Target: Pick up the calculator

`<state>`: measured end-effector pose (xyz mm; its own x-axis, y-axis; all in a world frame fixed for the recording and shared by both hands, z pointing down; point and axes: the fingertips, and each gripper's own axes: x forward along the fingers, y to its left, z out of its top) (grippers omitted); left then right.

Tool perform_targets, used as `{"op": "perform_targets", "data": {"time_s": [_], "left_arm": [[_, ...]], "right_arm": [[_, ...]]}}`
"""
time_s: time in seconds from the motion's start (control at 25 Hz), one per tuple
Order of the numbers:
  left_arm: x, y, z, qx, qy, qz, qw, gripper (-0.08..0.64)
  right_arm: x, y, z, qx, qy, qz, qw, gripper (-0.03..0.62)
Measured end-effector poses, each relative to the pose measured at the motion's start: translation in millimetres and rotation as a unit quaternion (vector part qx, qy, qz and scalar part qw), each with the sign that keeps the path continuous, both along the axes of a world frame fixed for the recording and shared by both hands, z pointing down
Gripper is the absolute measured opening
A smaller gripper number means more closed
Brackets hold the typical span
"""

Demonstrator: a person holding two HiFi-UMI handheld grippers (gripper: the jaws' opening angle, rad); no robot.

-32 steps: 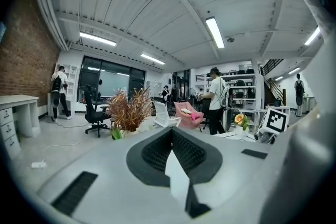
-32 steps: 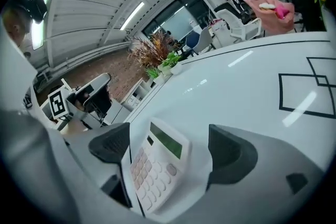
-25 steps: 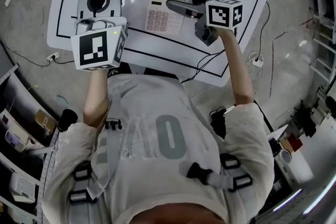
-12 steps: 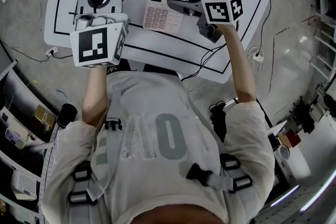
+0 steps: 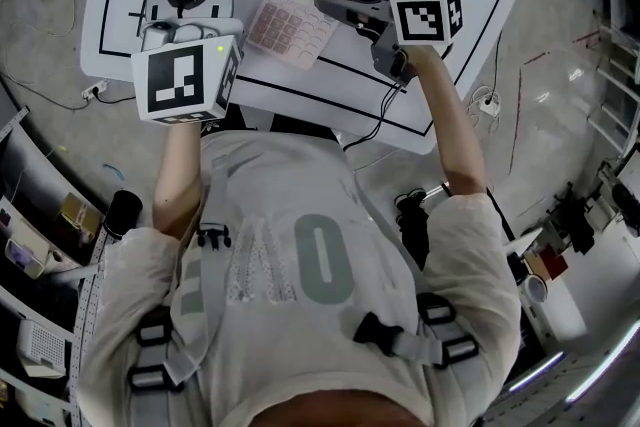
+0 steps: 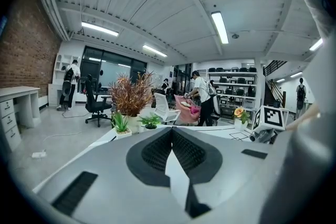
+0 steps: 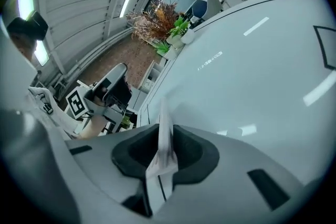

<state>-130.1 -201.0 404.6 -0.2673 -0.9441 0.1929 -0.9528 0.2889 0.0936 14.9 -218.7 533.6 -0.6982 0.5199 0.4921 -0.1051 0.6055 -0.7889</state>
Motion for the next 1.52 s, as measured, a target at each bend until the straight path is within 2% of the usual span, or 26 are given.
{"op": "perform_targets", "data": {"time_s": [0.48, 0.68, 0.84, 0.96, 1.08, 1.2, 1.36, 1.52], "left_arm": [[5.8, 0.8, 0.8, -0.002, -0.002, -0.001, 1.0, 0.021], [6.3, -0.9, -2.7, 0.0, -0.002, 0.006, 1.0, 0.02], [7.3, -12.8, -22.4, 0.017, -0.01, 0.024, 0.9995, 0.021], [8.5, -6.9, -41.1, 0.035, -0.019, 0.04, 0.9984, 0.021], [7.8, 4.0, -58.0, 0.054, -0.024, 0.055, 0.9967, 0.02], [12.3, 3.9, -77.6, 0.075, -0.029, 0.071, 0.9942, 0.021], [21.3, -10.6, -103.6, 0.093, -0.039, 0.102, 0.9897, 0.021], [20.4, -6.2, -116.3, 0.105, -0.042, 0.121, 0.9862, 0.021]], "right_arm": [[-1.7, 0.7, -1.2, -0.004, -0.006, 0.019, 1.0, 0.081], [-4.7, -6.0, -11.3, 0.02, -0.014, 0.037, 0.999, 0.08], [-7.8, -28.9, -35.0, 0.048, -0.026, 0.084, 0.995, 0.08], [-8.0, -33.6, -55.6, 0.078, -0.036, 0.133, 0.987, 0.08], [-6.7, -36.7, -74.3, 0.124, -0.039, 0.18, 0.975, 0.081], [2.2, -51.5, -99.2, 0.168, -0.044, 0.236, 0.956, 0.081], [21.8, -77.1, -138.2, 0.239, -0.049, 0.312, 0.918, 0.08], [30.6, -72.5, -172.2, 0.315, -0.072, 0.363, 0.874, 0.08]]}}
